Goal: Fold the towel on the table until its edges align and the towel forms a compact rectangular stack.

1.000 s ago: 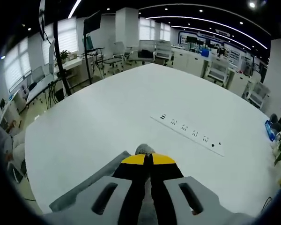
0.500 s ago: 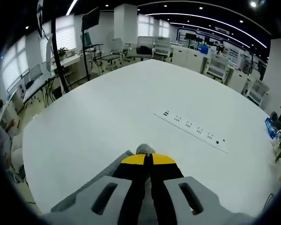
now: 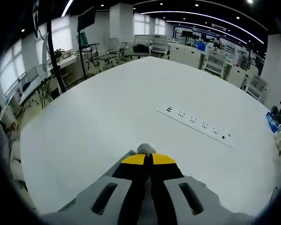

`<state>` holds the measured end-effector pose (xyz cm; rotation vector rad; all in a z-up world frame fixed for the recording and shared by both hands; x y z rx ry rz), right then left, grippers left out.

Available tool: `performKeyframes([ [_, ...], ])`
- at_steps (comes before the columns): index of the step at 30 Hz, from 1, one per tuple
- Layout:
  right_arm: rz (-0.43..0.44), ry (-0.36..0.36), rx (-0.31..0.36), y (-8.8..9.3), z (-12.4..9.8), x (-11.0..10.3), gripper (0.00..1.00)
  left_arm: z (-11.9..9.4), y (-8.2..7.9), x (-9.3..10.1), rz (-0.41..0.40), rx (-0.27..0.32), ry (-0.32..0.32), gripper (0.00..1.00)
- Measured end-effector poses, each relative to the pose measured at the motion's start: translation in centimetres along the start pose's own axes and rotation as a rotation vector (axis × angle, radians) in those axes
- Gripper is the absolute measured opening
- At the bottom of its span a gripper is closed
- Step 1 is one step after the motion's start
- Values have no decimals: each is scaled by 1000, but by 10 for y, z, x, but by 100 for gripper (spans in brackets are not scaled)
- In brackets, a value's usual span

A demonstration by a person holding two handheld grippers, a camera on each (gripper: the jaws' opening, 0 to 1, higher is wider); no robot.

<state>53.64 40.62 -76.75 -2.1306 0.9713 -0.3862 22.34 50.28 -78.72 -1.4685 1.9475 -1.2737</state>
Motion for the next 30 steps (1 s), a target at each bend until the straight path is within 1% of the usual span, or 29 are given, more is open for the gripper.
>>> performKeyframes([
  [11, 16, -6, -12, 4, 14, -5, 0, 2, 10, -9, -28, -32, -12, 4],
  [17, 18, -6, -19, 7, 20, -9, 0, 8, 19, -17, -38, -59, -11, 4],
  [21, 22, -7, -25, 9, 24, -10, 0, 7, 20, -19, -45, -69, -16, 4],
  [24, 19, -2, -26, 9, 28, -11, 0, 8, 21, -22, -46, -66, -25, 4],
  [30, 17, -4, -37, 12, 35, -10, 0, 13, 27, -26, -54, -88, -26, 4],
])
Point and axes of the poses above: the point that each gripper's makers call its tool centre point, and the gripper's own axes: z roughly forward along the fingers, x roughly to its right, y roughly out of its underside, the point moved 10 cm from there along -z, roughly backward along the fingers, and after that the axes turned 5 degrees about -y, right-handed, at the moved point
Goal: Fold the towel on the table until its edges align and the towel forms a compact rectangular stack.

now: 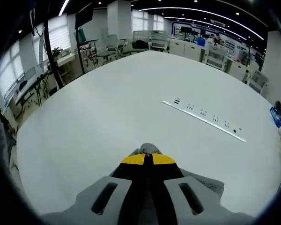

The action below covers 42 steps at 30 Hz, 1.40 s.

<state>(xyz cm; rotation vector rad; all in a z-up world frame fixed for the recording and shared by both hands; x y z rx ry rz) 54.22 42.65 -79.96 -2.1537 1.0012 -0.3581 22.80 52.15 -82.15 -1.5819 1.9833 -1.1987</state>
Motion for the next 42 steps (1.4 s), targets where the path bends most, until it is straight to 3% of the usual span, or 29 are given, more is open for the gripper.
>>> performKeyframes([
  [15, -41, -25, -28, 4, 19, 0, 0, 9, 11, -7, -20, -38, -3, 4],
  [31, 21, -52, -24, 13, 33, -5, 0, 14, 18, -15, -105, -87, -13, 4],
  [42, -92, -54, -6, 13, 37, -9, 3, 5, 13, -20, -86, -56, -32, 22],
])
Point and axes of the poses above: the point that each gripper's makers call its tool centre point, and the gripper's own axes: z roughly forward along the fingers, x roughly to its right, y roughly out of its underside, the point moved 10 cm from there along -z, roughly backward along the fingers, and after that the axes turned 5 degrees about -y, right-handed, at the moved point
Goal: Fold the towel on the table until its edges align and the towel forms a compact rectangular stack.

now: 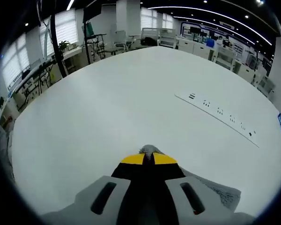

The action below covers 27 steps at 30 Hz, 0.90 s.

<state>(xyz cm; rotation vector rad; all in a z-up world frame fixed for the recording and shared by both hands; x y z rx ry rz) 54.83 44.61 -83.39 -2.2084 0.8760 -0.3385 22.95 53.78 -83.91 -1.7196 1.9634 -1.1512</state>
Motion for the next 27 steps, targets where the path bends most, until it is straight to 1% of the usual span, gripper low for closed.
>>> performKeyframes([
  [2, 1, -1, 4, 0, 0, 1, 4, -2, -1, 0, 6, 11, -2, 24],
  [4, 23, -15, 21, -1, -1, 0, 8, -2, -1, 0, 12, 14, -8, 25],
  [5, 44, -23, 37, -2, -3, -2, 13, -2, -1, 0, 15, 21, -11, 24],
  [7, 53, -25, 43, -4, -4, -3, 21, -3, -3, 1, 19, 29, -13, 24],
  [10, 39, -21, 47, -6, -6, -3, 20, -4, -6, 3, 34, 38, -12, 24],
  [13, 45, -20, 65, -8, -8, 2, 23, -3, -8, 3, 44, 40, -12, 24],
  [16, 39, -22, 94, -12, -14, 5, 23, -3, -10, 2, 44, 47, -13, 24],
  [18, 41, -31, 100, -13, -17, 6, 23, -2, -10, 2, 48, 48, -13, 24],
  [22, 34, -51, 89, -12, -22, 9, 16, -2, -11, 2, 55, 55, -17, 23],
  [25, 26, -47, 89, -10, -27, 13, 15, -3, -12, 2, 51, 62, -21, 23],
  [26, 27, -51, 79, -9, -28, 13, 14, -4, -13, 2, 51, 64, -22, 23],
  [27, 27, -73, 64, -6, -30, 11, 12, -4, -14, 2, 52, 64, -23, 23],
])
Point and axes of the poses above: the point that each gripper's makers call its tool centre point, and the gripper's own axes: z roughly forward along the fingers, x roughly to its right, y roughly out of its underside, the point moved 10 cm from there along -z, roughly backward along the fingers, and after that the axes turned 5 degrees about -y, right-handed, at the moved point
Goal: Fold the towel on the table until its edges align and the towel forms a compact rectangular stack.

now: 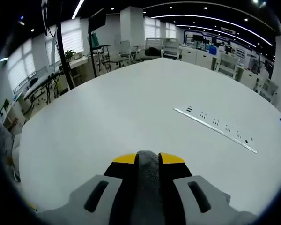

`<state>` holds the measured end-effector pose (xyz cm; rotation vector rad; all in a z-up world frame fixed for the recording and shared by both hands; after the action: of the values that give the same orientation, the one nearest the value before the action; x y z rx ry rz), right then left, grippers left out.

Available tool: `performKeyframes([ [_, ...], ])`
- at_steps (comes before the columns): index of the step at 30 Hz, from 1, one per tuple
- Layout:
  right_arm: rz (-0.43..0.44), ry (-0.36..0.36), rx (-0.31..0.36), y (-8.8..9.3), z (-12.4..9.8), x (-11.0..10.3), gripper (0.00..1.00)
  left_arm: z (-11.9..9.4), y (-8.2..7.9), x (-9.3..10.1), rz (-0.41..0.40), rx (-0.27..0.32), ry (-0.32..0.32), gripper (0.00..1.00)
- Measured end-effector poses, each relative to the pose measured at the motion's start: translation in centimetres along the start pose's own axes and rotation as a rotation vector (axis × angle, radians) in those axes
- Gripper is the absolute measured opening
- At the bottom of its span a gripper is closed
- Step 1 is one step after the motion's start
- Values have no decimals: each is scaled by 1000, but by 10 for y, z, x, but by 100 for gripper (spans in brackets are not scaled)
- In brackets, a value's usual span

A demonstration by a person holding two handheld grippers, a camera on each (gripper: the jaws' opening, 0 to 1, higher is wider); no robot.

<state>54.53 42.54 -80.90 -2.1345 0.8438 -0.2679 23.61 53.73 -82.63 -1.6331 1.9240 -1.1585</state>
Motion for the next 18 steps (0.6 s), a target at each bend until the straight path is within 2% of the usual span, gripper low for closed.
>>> performKeyframes([
  [2, -21, -26, -20, 4, -1, -3, 4, -1, -1, 0, 0, 3, -3, 23],
  [3, -48, -36, -27, 7, -1, -4, 3, 0, -2, 0, -1, 4, -3, 23],
  [5, -43, -37, -29, 9, 0, -6, 2, 0, -2, 0, -3, 7, -6, 23],
  [6, -39, -60, -41, 11, 1, -9, 1, 0, -3, 0, -4, 10, -7, 22],
  [12, -106, -84, -98, 19, 11, -18, 2, 0, -4, 1, -3, 12, -11, 22],
  [18, -132, -63, -128, 22, 21, -20, 4, -4, -6, -1, -2, 15, -28, 22],
])
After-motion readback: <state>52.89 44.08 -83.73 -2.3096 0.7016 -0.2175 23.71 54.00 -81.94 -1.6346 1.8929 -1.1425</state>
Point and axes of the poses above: the point that each gripper's makers call its tool centre point, and the gripper's own axes: z roughly forward along the fingers, x roughly to its right, y roughly out of its underside, the point moved 10 cm from there along -z, roughly backward along the fingers, and after that the axes turned 5 degrees about -y, right-handed, at the moved point
